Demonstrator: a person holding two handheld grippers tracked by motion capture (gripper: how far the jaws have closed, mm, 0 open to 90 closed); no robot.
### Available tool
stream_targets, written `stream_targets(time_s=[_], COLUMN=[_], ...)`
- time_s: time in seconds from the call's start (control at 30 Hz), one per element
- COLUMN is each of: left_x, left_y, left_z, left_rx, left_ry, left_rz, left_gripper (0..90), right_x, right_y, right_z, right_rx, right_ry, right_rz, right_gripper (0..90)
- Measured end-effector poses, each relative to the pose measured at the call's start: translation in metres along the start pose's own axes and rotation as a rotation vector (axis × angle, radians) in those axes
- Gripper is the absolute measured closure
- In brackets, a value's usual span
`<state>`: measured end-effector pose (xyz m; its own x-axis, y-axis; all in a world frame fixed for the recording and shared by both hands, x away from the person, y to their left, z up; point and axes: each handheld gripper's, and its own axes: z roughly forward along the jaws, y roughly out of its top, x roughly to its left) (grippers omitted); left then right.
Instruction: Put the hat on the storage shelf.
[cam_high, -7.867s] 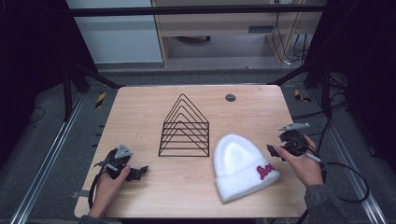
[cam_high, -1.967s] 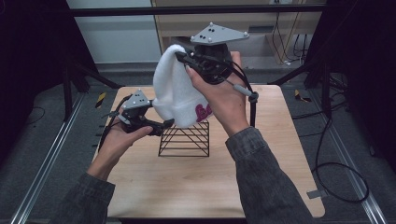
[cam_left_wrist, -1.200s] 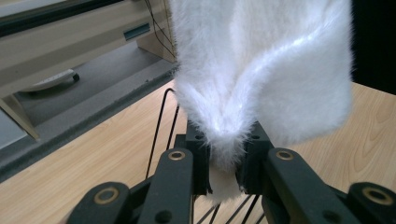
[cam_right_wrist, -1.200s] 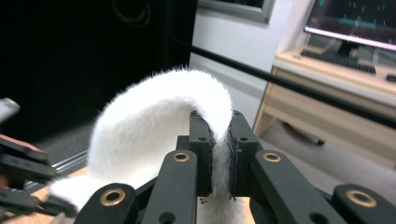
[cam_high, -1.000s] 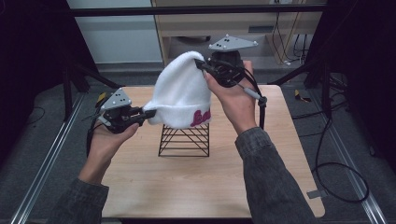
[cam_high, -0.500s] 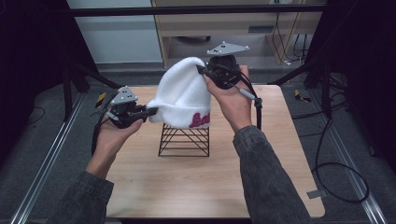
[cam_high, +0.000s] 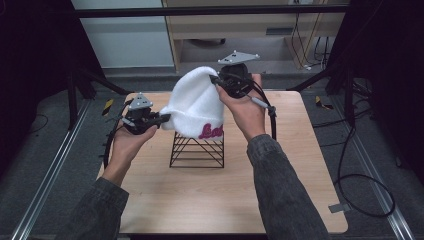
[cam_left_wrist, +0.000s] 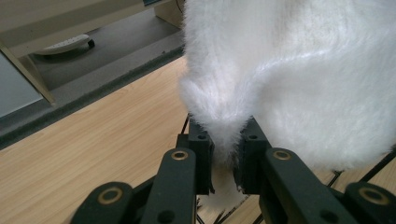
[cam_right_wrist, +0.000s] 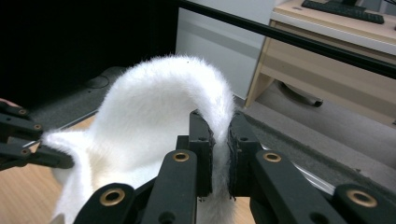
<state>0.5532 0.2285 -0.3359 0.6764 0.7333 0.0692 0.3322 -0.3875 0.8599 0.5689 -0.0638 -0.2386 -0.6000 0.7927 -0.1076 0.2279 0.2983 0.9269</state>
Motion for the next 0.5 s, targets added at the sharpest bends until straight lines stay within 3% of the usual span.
stream_targets(time_s=[0.5], left_x=[0.003], left_y=[-0.016], left_z=[-0.004], left_rx=[0.022], left_ry=[0.001], left_rz=[0.025], left_gripper=[79.1], right_x=[0.018], right_y=[-0.015], right_z=[-0.010], right_rx=[0.018], right_ry=[0.066], right_rz=[-0.044], right_gripper=[82.6])
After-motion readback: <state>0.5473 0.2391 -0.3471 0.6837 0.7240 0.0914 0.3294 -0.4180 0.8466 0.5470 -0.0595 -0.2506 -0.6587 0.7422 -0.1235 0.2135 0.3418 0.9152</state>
